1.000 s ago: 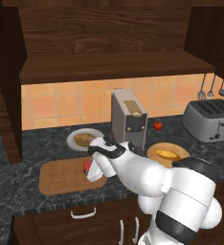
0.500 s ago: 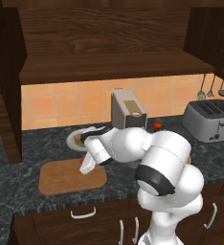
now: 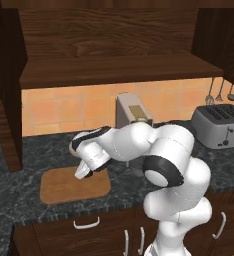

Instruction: From the different types of pastries on the counter, select a croissant and place it on the cutting board. Then retrieve a jar of jam from the cabinet and place it alongside the croissant on the cutting board.

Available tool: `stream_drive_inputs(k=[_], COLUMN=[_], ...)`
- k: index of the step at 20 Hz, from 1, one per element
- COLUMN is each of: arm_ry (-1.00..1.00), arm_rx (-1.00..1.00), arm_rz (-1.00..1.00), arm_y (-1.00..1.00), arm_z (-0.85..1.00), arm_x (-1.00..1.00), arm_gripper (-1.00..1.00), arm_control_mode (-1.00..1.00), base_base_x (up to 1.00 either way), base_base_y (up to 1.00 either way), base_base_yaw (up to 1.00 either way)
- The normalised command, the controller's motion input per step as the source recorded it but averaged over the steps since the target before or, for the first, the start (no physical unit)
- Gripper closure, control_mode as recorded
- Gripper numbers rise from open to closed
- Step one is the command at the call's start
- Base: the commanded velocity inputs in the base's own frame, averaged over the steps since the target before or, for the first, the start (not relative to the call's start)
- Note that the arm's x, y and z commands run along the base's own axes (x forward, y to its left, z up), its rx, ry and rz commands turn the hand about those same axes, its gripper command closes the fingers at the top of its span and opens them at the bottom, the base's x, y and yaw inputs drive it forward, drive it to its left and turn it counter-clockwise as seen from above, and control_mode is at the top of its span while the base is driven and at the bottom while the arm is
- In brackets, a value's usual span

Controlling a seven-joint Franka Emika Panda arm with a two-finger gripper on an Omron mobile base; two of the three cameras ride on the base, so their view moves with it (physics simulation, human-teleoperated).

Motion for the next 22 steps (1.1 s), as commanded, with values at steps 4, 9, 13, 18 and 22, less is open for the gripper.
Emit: stream_drive_inputs(k=[4, 9, 13, 18, 22], arm_ry=[-0.18, -0.07, -0.09, 0.03, 0.14], arm_rx=[-0.02, 0.00, 0.00, 0.15, 0.19], arm_rz=[0.00, 0.02, 0.02, 0.06, 0.00], arm_y=[0.00, -0.29, -0.04, -0.04, 0.00], arm_z=[0.00, 0.00, 0.07, 0.37, 0.40], arm_x=[-0.48, -0.12, 0.16, 0.00, 0.00], arm_gripper=[1.00, 1.00, -1.00, -1.00, -1.00], arm_control_mode=[-1.00, -1.00, -1.00, -1.00, -1.00], base_base_x=[0.00, 0.00, 0.00, 0.00, 0.00], base_base_y=[0.00, 0.00, 0.00, 0.00, 0.00], base_base_yaw=[0.00, 0.00, 0.00, 0.00, 0.00])
